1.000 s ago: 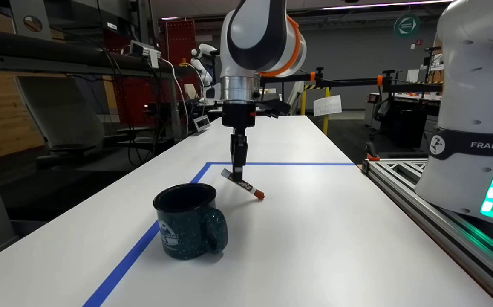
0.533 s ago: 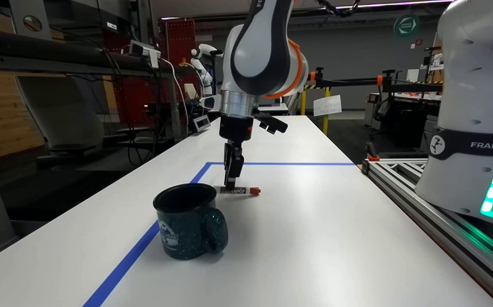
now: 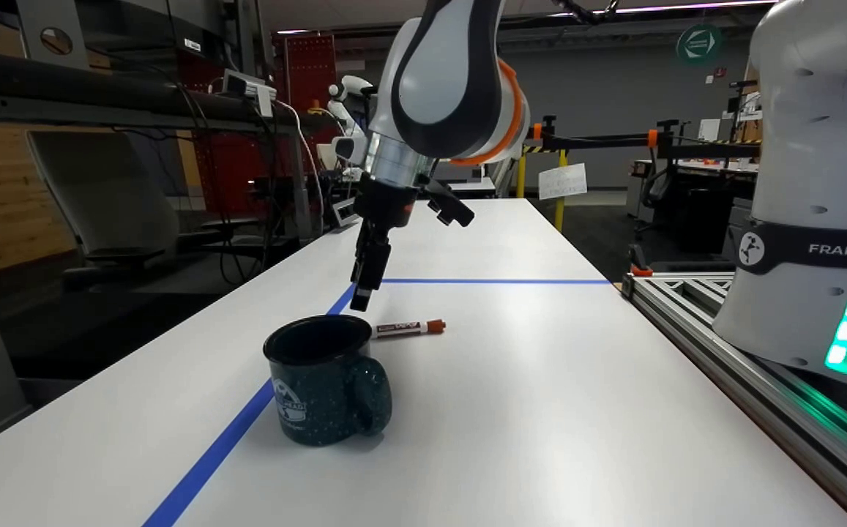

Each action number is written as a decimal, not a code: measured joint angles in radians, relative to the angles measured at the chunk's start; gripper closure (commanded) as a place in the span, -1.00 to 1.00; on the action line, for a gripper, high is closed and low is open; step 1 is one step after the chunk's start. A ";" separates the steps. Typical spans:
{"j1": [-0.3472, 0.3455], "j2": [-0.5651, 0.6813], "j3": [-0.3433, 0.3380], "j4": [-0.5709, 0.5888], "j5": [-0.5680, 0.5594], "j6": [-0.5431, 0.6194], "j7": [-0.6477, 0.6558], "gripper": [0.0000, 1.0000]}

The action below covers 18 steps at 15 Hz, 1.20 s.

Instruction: Take the marker out of the mug.

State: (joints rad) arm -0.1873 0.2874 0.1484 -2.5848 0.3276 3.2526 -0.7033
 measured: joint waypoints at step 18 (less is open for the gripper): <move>0.201 -0.224 -0.266 0.047 -0.206 -0.525 0.408 -1.00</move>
State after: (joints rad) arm 0.0140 0.0634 -0.1174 -2.5379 0.1220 2.7278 -0.2953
